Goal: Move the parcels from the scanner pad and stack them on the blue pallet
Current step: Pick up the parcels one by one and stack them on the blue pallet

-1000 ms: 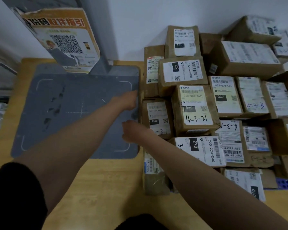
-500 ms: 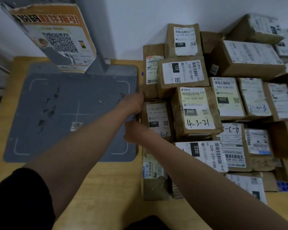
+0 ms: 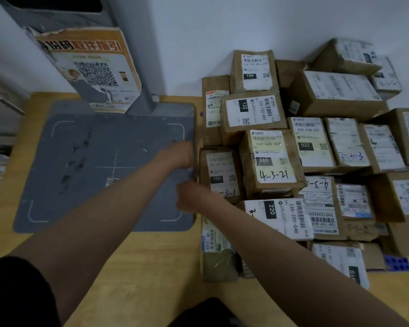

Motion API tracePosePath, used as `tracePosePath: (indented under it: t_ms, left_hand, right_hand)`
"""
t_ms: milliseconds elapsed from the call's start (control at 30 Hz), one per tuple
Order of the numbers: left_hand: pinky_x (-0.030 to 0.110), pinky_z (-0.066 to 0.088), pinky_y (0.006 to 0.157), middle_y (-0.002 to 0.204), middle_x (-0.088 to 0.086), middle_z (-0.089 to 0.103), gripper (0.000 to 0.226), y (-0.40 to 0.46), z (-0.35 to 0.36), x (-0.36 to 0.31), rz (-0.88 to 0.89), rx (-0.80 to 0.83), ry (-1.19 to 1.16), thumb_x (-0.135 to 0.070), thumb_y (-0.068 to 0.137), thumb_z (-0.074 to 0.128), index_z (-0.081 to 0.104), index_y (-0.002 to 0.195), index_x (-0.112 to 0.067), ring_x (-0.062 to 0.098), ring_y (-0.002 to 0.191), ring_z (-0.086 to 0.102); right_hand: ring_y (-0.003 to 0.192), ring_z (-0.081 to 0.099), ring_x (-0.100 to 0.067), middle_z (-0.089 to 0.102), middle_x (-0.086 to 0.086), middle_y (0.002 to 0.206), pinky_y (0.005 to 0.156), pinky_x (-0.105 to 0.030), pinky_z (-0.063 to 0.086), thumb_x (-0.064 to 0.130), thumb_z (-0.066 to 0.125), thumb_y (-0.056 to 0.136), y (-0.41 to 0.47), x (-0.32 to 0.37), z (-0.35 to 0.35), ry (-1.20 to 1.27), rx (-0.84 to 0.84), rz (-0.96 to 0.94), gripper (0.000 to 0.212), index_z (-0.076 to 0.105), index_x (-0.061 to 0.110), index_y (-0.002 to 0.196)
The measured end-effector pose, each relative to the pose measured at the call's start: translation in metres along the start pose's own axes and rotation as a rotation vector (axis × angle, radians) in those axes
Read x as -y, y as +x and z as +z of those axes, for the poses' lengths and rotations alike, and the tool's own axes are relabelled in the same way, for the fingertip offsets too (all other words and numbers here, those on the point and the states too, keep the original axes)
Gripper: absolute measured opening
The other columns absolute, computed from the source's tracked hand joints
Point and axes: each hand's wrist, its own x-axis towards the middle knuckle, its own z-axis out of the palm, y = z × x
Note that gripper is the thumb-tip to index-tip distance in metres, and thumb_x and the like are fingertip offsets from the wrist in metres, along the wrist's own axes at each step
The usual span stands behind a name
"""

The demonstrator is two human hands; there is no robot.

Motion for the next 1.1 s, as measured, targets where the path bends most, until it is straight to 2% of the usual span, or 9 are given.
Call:
tracePosePath:
  t_ms: [233,400,567,667,733,800,833,933,1100]
  left_hand:
    - [0.037,0.043,0.101,0.134,0.014,0.053,0.044,-0.077,0.023,0.029,-0.052,0.034,0.054,-0.022,0.089,0.064,0.053,0.13,-0.008,0.03,0.121,0.052]
    - [0.029,0.04,0.084,0.129,0.01,0.059,0.038,-0.139,0.056,0.014,-0.022,0.114,0.032,-0.023,0.089,0.066,0.058,0.125,-0.011,0.028,0.116,0.056]
    - [0.032,0.048,0.088,0.124,0.003,0.061,0.06,-0.185,0.097,-0.02,0.016,0.225,0.026,-0.038,0.078,0.077,0.054,0.128,-0.014,0.023,0.108,0.059]
    - [0.023,0.047,0.062,0.108,0.002,0.062,0.076,-0.199,0.114,-0.045,0.007,0.279,-0.135,-0.039,0.075,0.08,0.043,0.134,-0.01,0.013,0.081,0.062]
    - [0.017,0.044,0.05,0.088,-0.005,0.059,0.073,-0.202,0.121,-0.061,0.025,0.256,-0.237,-0.028,0.075,0.082,0.044,0.135,-0.012,0.008,0.068,0.059]
    - [0.014,0.046,0.057,0.093,-0.009,0.058,0.065,-0.203,0.127,-0.073,0.065,0.192,-0.257,-0.019,0.077,0.08,0.048,0.133,-0.016,0.007,0.078,0.058]
    - [0.017,0.049,0.068,0.105,-0.007,0.059,0.063,-0.204,0.13,-0.078,0.073,0.17,-0.246,-0.018,0.077,0.079,0.048,0.133,-0.013,0.011,0.09,0.059]
    - [0.038,0.05,0.096,0.13,0.012,0.056,0.068,-0.203,0.137,-0.084,0.048,0.166,-0.238,-0.018,0.078,0.078,0.045,0.136,-0.006,0.025,0.115,0.057]
    - [0.03,0.049,0.085,0.129,0.009,0.059,0.061,-0.199,0.135,-0.085,0.065,0.152,-0.233,-0.017,0.079,0.076,0.05,0.134,-0.01,0.026,0.112,0.058]
  right_hand:
    - [0.106,0.06,-0.031,0.061,-0.017,0.118,0.079,-0.034,0.048,0.016,0.055,0.095,-0.06,0.015,0.012,-0.015,-0.094,-0.027,0.029,0.055,0.001,0.12]
    - [0.095,0.06,-0.026,0.062,-0.012,0.112,0.076,-0.035,0.051,0.019,0.062,0.09,-0.106,0.015,0.049,0.023,-0.15,0.011,0.031,0.056,0.006,0.117]
    - [0.089,0.06,-0.026,0.059,-0.011,0.105,0.068,-0.03,0.045,0.027,0.065,0.088,-0.145,0.005,0.094,0.031,-0.083,0.144,0.03,0.059,0.007,0.11]
    - [0.061,0.049,-0.019,0.054,-0.01,0.082,0.051,-0.026,0.04,0.018,0.06,0.089,-0.164,-0.006,0.115,0.065,-0.042,0.202,0.02,0.05,0.007,0.075]
    - [0.065,0.051,-0.023,0.059,-0.018,0.093,0.057,-0.03,0.042,0.011,0.061,0.087,-0.174,-0.012,0.121,0.07,-0.055,0.215,0.014,0.053,0.003,0.078]
    - [0.072,0.054,-0.025,0.06,-0.018,0.099,0.064,-0.03,0.041,0.011,0.059,0.089,-0.18,-0.016,0.125,0.084,-0.086,0.231,0.02,0.06,-0.002,0.104]
    - [0.069,0.052,-0.023,0.058,-0.016,0.094,0.065,-0.029,0.04,0.012,0.058,0.091,-0.182,-0.019,0.127,0.079,-0.1,0.221,0.026,0.06,-0.003,0.111]
    - [0.073,0.055,-0.025,0.055,-0.011,0.087,0.063,-0.03,0.041,0.011,0.057,0.091,-0.186,-0.026,0.129,0.1,-0.099,0.214,0.026,0.058,-0.002,0.113]
    - [0.086,0.063,-0.029,0.063,-0.015,0.1,0.065,-0.032,0.046,0.012,0.058,0.091,-0.189,-0.033,0.129,0.14,-0.111,0.201,0.022,0.057,0.002,0.11]
